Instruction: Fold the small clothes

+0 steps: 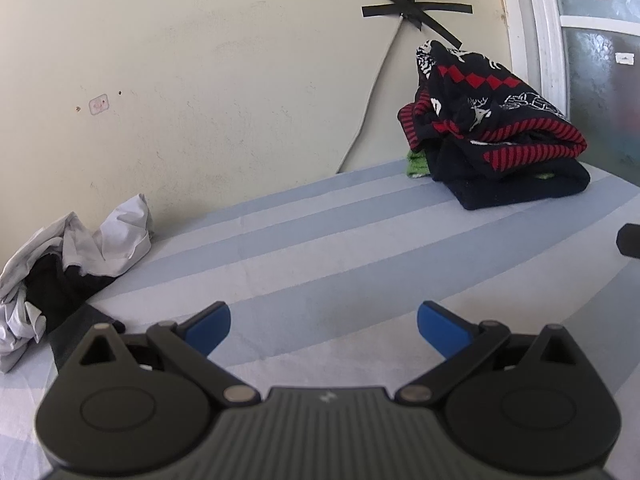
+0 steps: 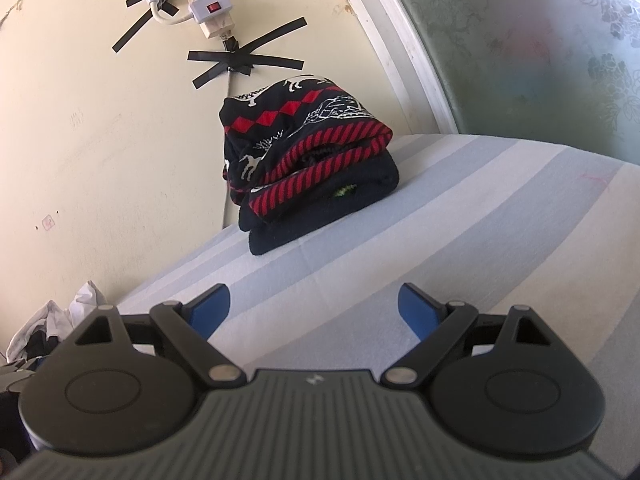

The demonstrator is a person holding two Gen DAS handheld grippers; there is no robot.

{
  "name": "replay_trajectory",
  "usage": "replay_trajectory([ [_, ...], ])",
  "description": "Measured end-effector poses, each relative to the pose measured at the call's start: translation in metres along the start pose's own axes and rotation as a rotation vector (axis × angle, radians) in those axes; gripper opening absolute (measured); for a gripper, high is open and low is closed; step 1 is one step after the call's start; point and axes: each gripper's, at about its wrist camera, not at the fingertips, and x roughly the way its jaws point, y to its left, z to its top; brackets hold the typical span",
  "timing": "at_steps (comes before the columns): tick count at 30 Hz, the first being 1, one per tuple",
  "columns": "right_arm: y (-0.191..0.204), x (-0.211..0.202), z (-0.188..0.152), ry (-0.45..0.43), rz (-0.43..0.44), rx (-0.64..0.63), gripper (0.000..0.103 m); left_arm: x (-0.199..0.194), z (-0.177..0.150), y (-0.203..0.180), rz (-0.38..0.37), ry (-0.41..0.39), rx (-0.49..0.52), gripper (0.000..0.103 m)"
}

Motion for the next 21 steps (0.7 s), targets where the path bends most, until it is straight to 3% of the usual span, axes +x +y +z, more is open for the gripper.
replay_trajectory([
  [21, 0.0000, -0.0003, -0.0008, -0.002, -0.002, 0.001, 0.093, 0.0033, -0.0003, 0.0027, -0.001, 0.031, -0.006, 0.103],
])
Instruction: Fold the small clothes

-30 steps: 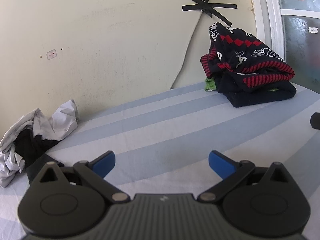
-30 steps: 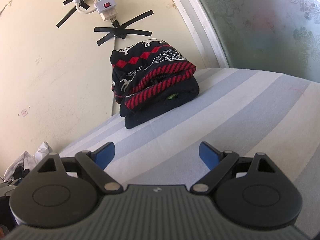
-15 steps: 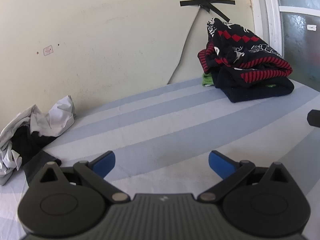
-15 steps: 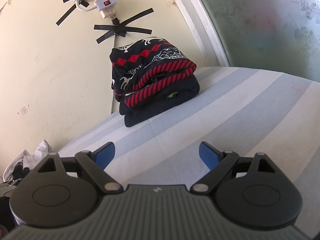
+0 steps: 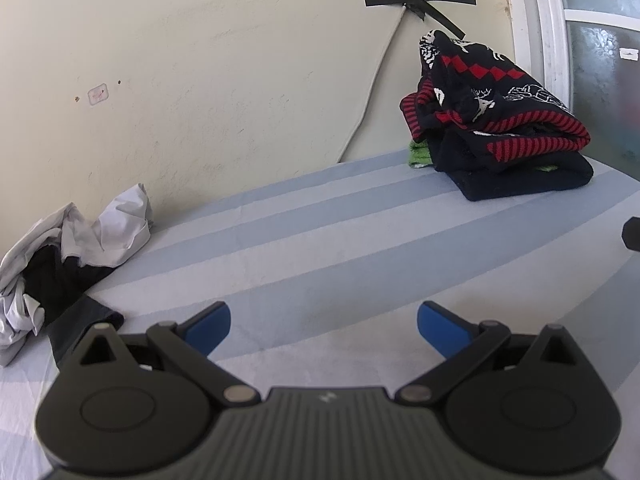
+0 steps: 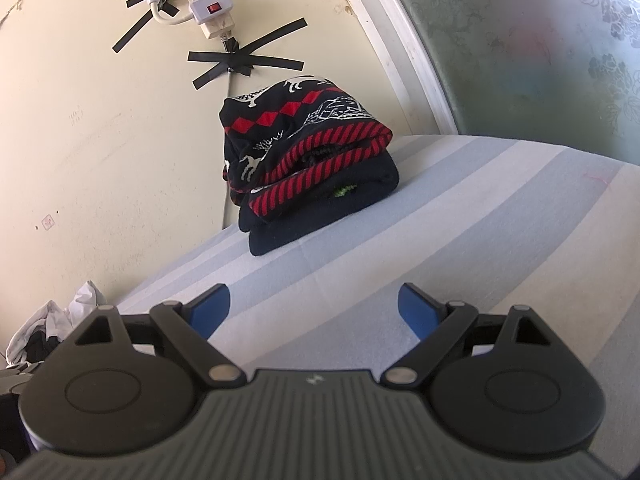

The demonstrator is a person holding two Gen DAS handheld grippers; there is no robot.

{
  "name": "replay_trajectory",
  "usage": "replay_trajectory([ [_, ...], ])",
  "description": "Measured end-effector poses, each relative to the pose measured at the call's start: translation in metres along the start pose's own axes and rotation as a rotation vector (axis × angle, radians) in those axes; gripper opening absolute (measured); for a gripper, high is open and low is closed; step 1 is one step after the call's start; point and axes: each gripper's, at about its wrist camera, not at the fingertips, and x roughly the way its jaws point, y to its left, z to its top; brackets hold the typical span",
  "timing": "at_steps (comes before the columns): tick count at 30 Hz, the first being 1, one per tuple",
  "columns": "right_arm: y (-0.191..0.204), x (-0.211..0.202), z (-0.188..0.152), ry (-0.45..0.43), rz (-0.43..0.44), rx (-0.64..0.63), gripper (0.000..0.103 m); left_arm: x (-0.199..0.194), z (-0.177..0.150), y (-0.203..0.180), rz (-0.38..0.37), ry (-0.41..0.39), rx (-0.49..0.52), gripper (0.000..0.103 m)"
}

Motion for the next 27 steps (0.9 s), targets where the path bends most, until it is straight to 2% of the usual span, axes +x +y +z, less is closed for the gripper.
replay_trajectory([
  [27, -0.0004, -0.0006, 0.0007, 0.002, 0.002, -0.001, 0.093, -0.0008, -0.0002, 0.0009, -0.007, 0.007, 0.001, 0.103],
])
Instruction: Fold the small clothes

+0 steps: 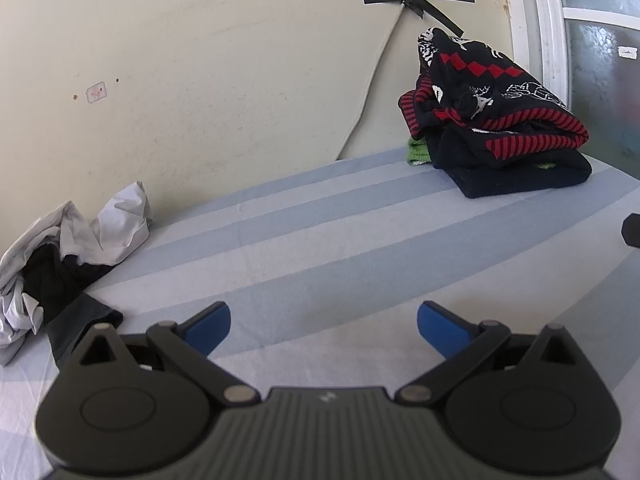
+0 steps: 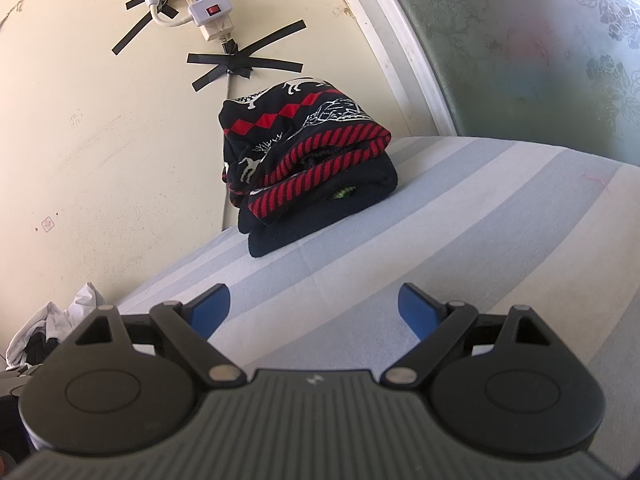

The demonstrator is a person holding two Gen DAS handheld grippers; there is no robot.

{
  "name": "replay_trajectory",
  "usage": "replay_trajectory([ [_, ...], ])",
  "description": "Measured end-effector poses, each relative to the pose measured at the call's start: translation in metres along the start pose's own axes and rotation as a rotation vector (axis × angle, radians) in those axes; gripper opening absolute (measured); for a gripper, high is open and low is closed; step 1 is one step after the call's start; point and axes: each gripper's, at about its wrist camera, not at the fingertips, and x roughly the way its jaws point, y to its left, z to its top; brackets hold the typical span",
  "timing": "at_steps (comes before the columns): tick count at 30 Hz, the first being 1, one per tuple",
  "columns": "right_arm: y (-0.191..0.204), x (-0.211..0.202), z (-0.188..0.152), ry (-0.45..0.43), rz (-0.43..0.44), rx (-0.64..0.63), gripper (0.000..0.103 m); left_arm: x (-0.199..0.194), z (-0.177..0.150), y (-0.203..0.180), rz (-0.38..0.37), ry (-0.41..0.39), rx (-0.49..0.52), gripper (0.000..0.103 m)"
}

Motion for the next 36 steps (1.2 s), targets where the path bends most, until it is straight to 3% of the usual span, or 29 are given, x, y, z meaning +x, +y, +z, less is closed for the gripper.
replay_trajectory([
  [36, 0.0006, 0.0006, 0.0002, 0.001, -0.003, 0.000, 0.093, 0.0016, -0.0005, -0.0010, 0.016, 0.006, 0.010, 0.103],
])
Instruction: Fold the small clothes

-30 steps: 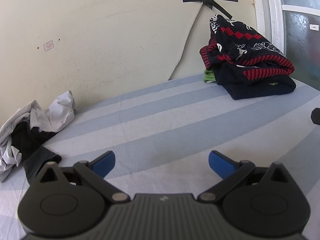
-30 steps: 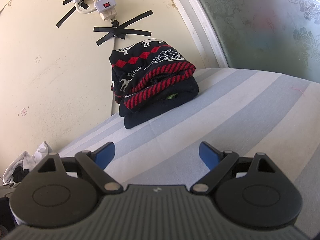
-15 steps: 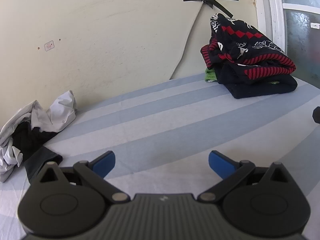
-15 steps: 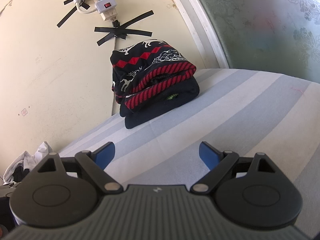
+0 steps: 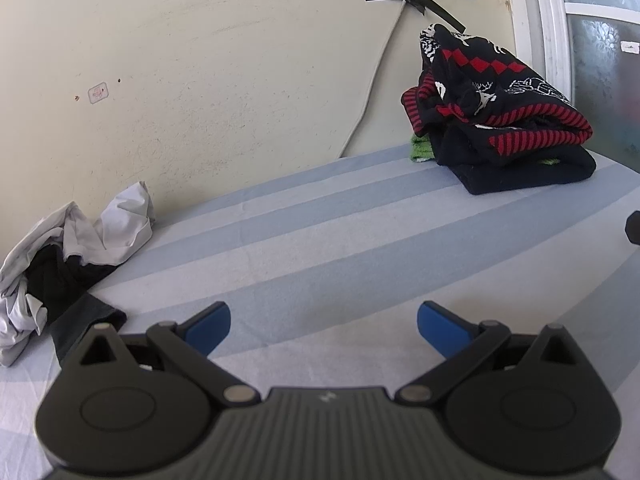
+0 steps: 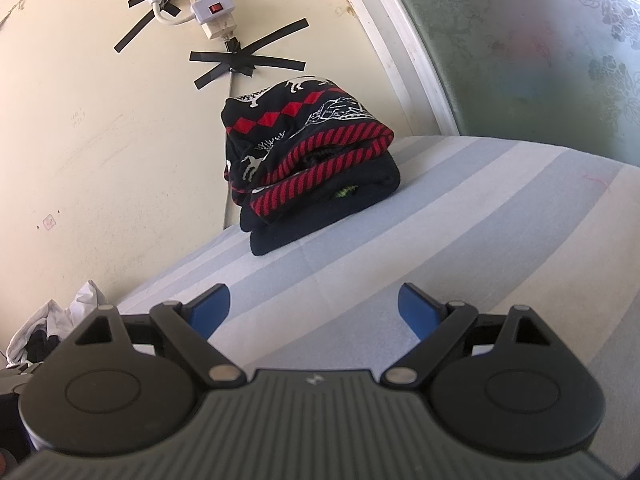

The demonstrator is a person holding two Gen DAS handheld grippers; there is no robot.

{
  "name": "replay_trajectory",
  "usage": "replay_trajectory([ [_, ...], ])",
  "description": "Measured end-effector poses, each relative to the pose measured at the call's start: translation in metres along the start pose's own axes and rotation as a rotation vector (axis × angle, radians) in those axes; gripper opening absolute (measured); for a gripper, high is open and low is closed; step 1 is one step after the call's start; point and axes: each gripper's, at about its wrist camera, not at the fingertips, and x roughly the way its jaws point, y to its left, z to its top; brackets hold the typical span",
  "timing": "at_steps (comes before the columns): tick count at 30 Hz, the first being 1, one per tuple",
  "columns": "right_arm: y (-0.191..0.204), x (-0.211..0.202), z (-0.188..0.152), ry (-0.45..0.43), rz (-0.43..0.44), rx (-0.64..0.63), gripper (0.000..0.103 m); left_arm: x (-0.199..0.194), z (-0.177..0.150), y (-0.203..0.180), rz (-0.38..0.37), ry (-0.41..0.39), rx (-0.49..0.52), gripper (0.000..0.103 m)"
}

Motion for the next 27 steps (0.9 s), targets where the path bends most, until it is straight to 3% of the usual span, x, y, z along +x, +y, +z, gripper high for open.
replay_trajectory([
  [27, 0.0005, 0.0003, -0.0003, -0.001, -0.001, -0.001, 0.093, -0.0008, 0.0002, -0.0026, -0.003, -0.001, 0.004, 0.103],
])
